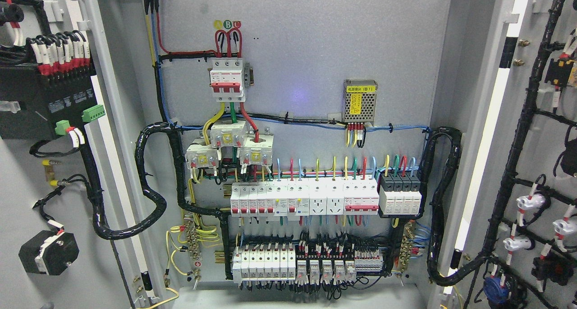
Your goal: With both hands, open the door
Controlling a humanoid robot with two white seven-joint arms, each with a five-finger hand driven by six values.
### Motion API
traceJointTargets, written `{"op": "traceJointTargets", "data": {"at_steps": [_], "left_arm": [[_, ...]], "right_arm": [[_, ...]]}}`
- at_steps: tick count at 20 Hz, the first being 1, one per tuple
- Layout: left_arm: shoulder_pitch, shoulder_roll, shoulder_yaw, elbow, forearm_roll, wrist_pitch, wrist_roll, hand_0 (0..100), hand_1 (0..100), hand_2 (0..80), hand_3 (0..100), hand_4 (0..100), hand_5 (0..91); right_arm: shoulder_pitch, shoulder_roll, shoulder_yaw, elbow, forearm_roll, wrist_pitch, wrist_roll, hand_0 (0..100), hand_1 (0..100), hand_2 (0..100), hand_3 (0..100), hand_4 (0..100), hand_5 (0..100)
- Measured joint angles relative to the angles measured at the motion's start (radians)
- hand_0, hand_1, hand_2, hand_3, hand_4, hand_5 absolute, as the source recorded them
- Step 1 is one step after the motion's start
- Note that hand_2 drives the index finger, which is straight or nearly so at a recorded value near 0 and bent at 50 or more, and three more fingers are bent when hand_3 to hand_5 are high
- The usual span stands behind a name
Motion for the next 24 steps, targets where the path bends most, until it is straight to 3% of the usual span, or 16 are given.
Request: {"op": "traceJointTargets", "data": {"at_steps": [24], "left_arm": [[-0.014, 0.080, 0.077, 0.122, 0.111, 0.001, -0.001, 0, 0, 0.0, 0, 0, 0.0]], "right_arm": [[0.026, 0.000, -0.068, 0.032, -0.101, 0.000, 0.000, 19, 0, 0, 0, 0, 0]]}}
